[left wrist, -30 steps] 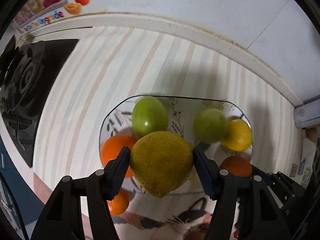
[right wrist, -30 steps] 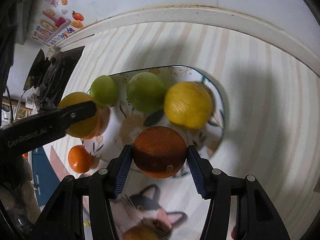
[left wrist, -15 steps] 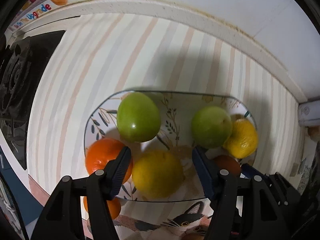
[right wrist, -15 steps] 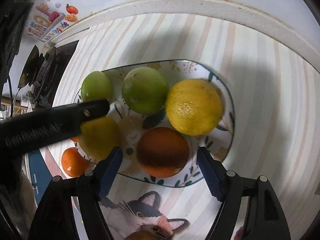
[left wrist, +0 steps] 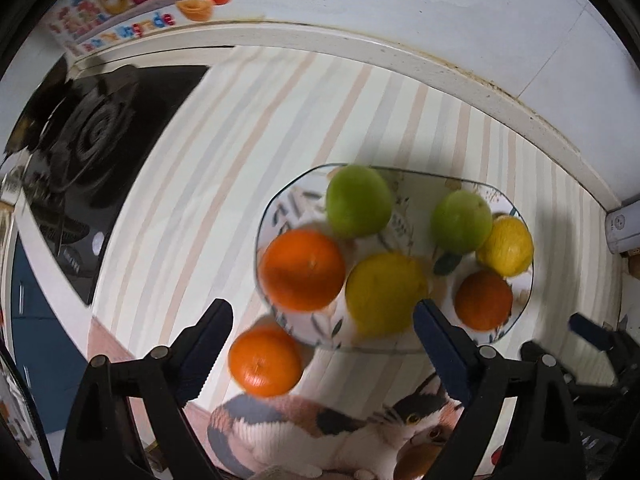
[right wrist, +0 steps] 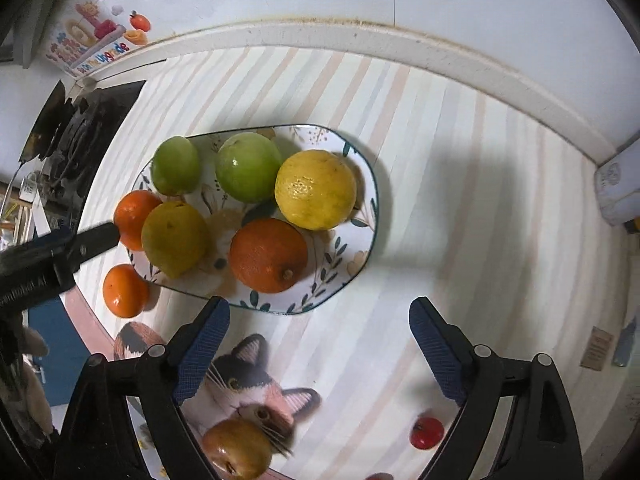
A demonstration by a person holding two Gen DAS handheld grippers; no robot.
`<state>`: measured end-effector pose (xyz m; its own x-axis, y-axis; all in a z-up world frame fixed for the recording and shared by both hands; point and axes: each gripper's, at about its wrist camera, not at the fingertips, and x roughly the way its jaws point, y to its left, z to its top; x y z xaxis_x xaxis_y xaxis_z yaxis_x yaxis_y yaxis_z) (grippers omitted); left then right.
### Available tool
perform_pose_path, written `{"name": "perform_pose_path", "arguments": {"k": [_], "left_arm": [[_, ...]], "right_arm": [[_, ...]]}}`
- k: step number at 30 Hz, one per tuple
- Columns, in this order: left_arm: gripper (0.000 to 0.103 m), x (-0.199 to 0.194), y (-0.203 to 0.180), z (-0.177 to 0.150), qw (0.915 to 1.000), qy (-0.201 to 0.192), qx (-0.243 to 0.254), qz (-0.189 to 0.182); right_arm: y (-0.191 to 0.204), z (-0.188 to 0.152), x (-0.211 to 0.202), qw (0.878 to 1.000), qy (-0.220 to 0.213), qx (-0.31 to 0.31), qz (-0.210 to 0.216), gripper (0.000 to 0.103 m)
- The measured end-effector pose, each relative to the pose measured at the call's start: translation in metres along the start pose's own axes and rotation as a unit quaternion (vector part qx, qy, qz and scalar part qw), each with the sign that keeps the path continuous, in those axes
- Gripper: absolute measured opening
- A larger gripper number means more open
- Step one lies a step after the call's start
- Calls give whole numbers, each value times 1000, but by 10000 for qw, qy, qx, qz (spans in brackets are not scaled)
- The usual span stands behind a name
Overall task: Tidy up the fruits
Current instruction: 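Lift both tools away from the plate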
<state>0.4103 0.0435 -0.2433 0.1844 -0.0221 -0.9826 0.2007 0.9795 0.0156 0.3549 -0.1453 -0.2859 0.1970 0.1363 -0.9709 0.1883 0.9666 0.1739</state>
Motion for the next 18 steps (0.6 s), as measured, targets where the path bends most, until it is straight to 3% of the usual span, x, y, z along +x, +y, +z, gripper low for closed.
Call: {"name": "perform_pose_path", "arguments": {"k": [9,18], "left_arm": [[92,-50,-1,-48,9982,-571,-137,148],[92,-111,-8,-87,9948,-981,-270,-85]], "right_arm": [[11,-25,-47,9993,-210,-323,24,94],[16,-56,-111,9961,-631,-607,87,94]]}}
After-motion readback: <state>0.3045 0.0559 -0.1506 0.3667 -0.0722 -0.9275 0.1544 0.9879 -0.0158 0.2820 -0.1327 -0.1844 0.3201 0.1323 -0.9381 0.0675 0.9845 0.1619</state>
